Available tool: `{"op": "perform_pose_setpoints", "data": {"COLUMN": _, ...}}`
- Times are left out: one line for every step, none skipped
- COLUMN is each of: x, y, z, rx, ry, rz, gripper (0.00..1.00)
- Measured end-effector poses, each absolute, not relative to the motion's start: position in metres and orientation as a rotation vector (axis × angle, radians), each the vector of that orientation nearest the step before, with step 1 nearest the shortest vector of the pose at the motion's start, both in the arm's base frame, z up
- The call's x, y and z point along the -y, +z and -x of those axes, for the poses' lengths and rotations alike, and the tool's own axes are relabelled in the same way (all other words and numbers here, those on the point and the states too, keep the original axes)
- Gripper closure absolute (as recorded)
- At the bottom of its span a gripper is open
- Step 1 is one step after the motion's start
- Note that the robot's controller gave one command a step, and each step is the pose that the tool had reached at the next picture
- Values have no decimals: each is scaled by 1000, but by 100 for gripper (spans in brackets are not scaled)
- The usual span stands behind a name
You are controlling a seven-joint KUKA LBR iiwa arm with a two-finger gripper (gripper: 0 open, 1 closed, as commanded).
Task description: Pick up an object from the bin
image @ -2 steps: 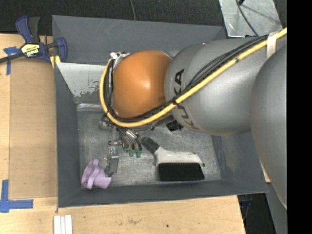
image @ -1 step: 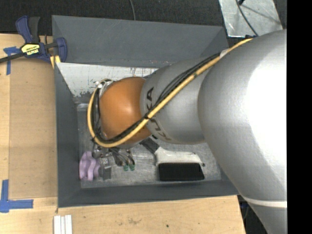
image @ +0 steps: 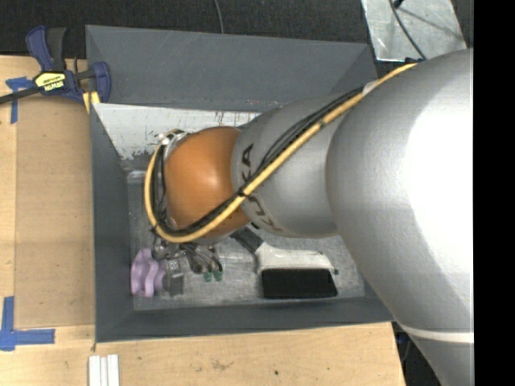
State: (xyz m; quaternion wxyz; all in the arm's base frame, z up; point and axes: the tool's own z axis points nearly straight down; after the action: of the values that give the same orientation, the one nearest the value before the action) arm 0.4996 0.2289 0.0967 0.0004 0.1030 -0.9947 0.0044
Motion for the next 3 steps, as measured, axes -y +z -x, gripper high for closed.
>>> {"op": "perform_pose_setpoints", "data": {"x": -228, "y": 134, "z": -498, "rx": 3115, "ry": 3, "rz": -401, "gripper": 100}}
{"op": "perform_pose_setpoints", "data": {"x": -228, "y": 202, "z": -505, "rx": 3119, "ry": 0, "rz": -373, "gripper": 100}}
{"op": "perform_pose_setpoints", "data": {"x": -232, "y": 269, "z": -499, "rx": 3114, "ry": 0, "rz": -411, "gripper": 100}}
